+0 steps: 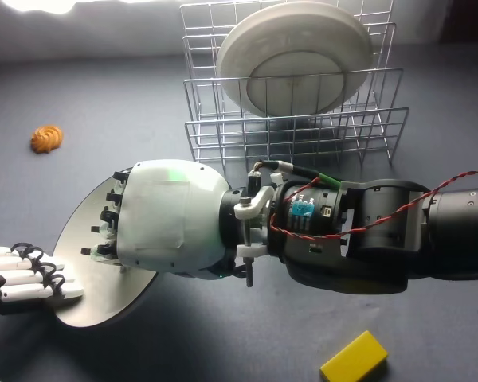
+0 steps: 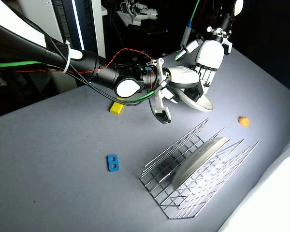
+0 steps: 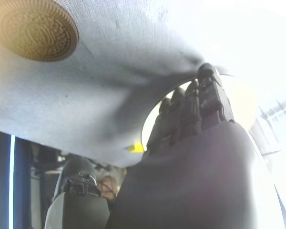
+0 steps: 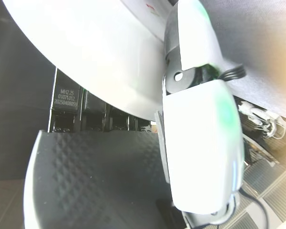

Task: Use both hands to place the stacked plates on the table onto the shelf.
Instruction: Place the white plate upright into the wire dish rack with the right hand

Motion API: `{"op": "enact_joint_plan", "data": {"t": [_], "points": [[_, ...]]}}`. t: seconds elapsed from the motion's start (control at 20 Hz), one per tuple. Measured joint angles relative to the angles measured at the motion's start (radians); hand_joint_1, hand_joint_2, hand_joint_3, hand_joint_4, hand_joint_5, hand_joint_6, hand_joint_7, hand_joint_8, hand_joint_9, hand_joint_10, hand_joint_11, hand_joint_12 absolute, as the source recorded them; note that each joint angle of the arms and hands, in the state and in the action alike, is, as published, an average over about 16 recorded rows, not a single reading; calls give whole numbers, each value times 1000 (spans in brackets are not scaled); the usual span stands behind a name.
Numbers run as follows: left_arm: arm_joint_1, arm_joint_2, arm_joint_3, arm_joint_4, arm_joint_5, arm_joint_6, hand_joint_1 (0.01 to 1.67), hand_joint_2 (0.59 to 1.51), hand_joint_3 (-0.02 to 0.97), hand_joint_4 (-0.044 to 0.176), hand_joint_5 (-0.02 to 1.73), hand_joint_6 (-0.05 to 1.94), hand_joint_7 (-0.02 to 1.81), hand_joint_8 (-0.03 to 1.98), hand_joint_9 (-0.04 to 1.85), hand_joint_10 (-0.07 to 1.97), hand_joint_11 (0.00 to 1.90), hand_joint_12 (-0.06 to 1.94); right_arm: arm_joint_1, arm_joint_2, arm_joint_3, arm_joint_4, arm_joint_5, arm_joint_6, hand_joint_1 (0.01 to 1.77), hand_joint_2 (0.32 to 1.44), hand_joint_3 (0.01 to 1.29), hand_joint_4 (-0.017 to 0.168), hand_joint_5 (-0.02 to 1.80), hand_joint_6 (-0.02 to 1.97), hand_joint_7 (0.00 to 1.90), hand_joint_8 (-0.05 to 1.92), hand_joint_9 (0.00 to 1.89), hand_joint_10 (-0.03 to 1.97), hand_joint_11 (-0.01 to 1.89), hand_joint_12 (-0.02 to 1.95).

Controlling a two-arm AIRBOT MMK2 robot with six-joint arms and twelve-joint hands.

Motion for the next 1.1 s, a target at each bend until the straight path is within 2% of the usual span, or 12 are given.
{"op": "enact_joint_plan", "data": {"t": [0.2, 0.6, 0.85, 1.1], "points": [[-11, 1, 18, -41, -2, -1, 18, 1056, 20, -2, 10, -2, 5, -7, -11, -27, 20, 8, -1, 4, -1, -1, 9, -1, 1265, 989, 16, -8, 746, 868, 885, 856, 972, 1062, 890, 1202], [-66, 6, 75, -163, 1, -1, 21, 1052, 20, 0, 28, 15, 18, -2, 10, -2, 17, 9, -9, 53, -47, 2, 15, -1, 1265, 986, 15, -8, 742, 907, 899, 936, 1015, 1061, 892, 1200], [-125, 10, 109, -224, 22, -2, 23, 1049, 19, 0, 28, 20, 20, -1, 19, 8, 15, 9, -16, 148, -144, 16, 20, -2, 1275, 987, 14, -6, 770, 919, 932, 942, 1021, 1055, 891, 1200], [-190, 11, 130, -243, 49, -2, 24, 1049, 19, 1, 30, 20, 19, -1, 20, 8, 15, 9, -12, 279, -276, 41, 26, -2, 1297, 988, 14, -1, 810, 953, 973, 941, 1018, 1048, 888, 1193]]}}
